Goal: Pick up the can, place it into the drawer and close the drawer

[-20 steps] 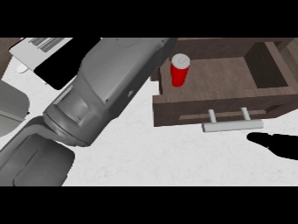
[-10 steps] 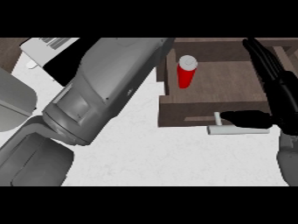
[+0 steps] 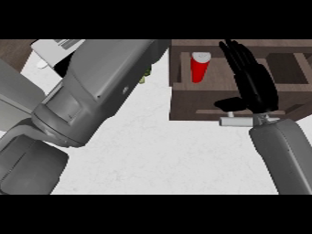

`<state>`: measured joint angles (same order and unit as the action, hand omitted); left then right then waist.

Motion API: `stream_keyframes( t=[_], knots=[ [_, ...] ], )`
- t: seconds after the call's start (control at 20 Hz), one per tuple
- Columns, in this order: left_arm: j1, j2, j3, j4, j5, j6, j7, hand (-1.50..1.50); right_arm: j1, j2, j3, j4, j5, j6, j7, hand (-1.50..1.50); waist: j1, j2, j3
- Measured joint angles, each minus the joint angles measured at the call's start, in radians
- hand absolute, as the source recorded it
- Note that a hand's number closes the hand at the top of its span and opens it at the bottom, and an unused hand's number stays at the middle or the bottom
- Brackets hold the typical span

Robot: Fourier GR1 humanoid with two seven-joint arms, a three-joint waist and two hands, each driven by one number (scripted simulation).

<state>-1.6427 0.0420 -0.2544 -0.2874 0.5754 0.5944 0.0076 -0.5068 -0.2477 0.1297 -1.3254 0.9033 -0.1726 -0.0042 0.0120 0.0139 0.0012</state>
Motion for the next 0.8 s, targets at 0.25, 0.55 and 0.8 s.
stream_keyframes(
  t=[0.25,0.55,0.8],
  knots=[
    [0.026,0.033,-0.003,-0.025,-0.021,-0.010,0.021,-1.50,-0.107,0.046,-0.018,0.226,0.069,-0.121,-0.024,-1.50,0.012,-0.003,0.000],
    [0.068,0.088,-0.010,-0.085,-0.038,-0.035,0.068,-1.50,-0.225,0.074,-0.073,0.456,0.126,-0.295,-0.040,-1.50,0.033,-0.006,0.000],
    [0.124,0.118,-0.021,-0.152,-0.051,-0.049,0.098,-1.50,-0.355,0.075,-0.119,0.626,0.155,-0.390,-0.044,-1.50,0.053,-0.006,-0.001]
  ],
)
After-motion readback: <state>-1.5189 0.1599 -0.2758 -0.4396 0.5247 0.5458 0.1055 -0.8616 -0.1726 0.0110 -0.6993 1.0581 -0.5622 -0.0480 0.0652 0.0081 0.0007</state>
